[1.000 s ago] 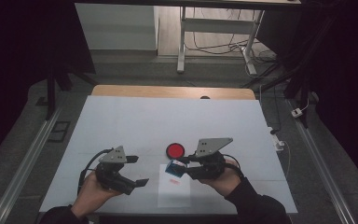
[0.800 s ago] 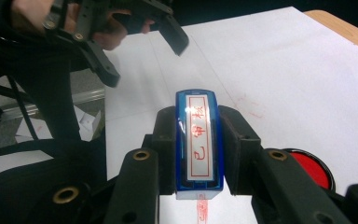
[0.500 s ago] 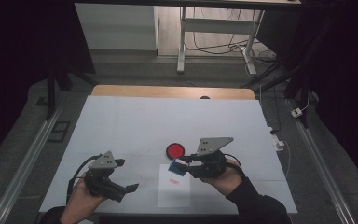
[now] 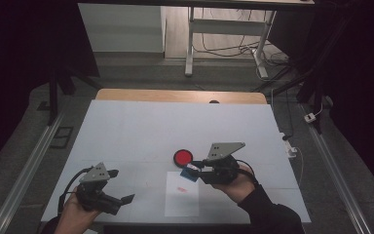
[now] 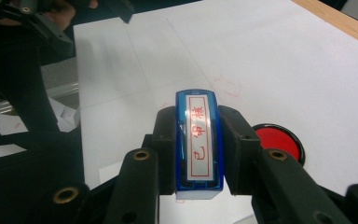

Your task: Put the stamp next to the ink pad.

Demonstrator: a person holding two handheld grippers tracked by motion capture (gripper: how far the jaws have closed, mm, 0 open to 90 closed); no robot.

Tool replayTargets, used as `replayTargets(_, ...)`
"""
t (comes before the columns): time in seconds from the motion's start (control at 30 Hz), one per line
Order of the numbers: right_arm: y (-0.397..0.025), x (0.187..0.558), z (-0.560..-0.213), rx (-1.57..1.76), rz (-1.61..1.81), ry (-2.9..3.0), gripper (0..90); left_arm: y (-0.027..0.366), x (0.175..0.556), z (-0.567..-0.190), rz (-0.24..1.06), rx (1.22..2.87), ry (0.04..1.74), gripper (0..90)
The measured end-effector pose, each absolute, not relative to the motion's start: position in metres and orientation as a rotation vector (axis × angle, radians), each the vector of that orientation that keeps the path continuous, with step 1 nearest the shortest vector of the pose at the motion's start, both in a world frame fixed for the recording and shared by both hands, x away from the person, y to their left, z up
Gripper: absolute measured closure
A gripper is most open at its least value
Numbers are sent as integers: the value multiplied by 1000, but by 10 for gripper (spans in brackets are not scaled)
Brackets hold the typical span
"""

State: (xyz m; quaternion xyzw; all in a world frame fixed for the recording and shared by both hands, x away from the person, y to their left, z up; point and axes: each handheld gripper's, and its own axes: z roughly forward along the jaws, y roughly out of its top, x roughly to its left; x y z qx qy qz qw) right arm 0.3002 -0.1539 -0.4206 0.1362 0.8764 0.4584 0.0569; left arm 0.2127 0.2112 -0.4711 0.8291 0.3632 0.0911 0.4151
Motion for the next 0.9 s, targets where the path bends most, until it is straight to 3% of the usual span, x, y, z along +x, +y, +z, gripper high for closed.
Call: replayTargets(0.9,-180,326,-433,578,1238,2587,701,240,196,-477,305,2079,1042,0)
